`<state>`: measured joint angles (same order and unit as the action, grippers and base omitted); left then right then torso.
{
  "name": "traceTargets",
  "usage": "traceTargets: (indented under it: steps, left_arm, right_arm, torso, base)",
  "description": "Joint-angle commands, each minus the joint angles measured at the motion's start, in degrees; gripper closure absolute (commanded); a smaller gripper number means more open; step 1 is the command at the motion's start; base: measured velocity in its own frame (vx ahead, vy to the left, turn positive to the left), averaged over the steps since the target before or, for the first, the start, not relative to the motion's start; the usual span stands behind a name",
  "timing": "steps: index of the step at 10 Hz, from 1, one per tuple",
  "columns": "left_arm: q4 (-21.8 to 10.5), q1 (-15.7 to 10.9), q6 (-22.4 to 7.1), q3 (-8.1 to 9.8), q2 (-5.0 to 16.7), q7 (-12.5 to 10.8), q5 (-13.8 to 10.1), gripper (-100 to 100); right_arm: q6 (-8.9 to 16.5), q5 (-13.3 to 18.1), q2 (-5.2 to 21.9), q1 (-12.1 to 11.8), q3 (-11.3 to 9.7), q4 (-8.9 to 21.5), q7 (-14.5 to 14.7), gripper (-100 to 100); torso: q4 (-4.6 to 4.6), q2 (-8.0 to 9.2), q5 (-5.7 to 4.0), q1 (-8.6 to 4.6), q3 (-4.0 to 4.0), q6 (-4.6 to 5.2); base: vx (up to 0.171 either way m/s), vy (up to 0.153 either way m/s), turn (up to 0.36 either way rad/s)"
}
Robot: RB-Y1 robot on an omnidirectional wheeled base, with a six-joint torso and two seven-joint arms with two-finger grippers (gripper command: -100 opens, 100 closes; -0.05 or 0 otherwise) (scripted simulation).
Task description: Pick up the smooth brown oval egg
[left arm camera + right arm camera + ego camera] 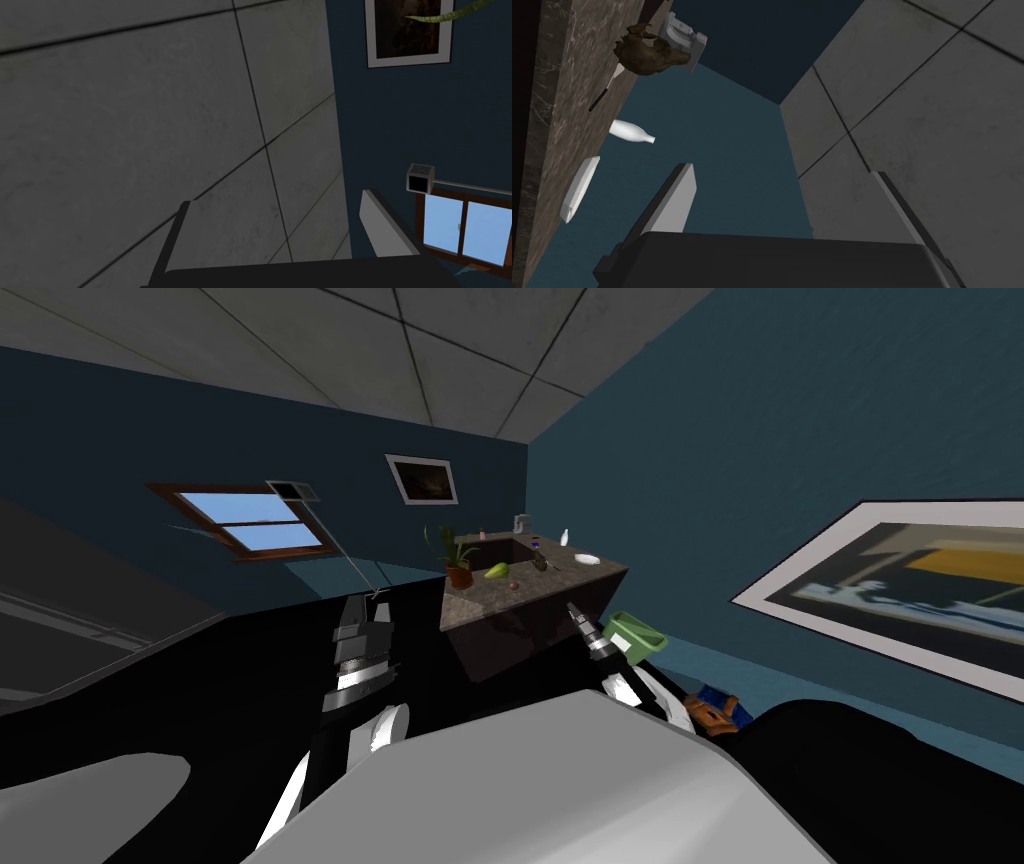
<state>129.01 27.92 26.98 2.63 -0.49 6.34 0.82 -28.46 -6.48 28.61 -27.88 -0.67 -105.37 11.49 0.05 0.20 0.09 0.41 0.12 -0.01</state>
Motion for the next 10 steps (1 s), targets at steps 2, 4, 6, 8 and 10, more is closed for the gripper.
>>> traceTargets:
  steps: [2, 4, 6, 8, 10]
  left_arm:
    - [0.0, 0.0, 0.0, 0.0, 0.0, 0.0, 0.0, 0]
    - [0.0, 0.0, 0.0, 0.0, 0.0, 0.0, 0.0, 0]
    - [0.0, 0.0, 0.0, 0.0, 0.0, 0.0, 0.0, 0]
    - [0.0, 0.0, 0.0, 0.0, 0.0, 0.0, 0.0, 0]
    - [0.0, 0.0, 0.0, 0.0, 0.0, 0.0, 0.0, 0]
  right_arm:
    - [0.8, 0.2, 4.0, 0.1, -0.2, 4.1, 2.6, -100]
    - [0.8, 0.2, 4.9, 0.1, -0.2, 4.8, 2.6, -100]
    - [1.1, 0.5, 7.7, 0.1, -0.7, 8.0, 4.5, -100]
    - [1.4, 1.0, 10.5, 0.2, -1.3, 11.3, 6.3, -100]
    - [1.8, 1.5, 13.3, 0.3, -2.0, 14.5, 8.2, -100]
  torso:
    - [0.0, 0.0, 0.0, -0.06, 0.0, 0.01]
    - [0.01, 0.02, -0.01, -0.12, 0.01, 0.01]
    - [-0.01, -0.03, -0.03, -0.17, -0.02, -0.01]
    - [0.0, -0.03, 0.0, -0.02, -0.01, 0.0]
    - [0.0, -0.04, 0.01, -0.01, -0.02, -0.02]
  base:
    - [-0.068, 0.092, 0.021]
    - [-0.043, 0.062, 0.009]
    - [-0.055, 0.08, 0.042]
    - [-0.049, 0.108, 0.049]
    - [-0.039, 0.102, 0.058]
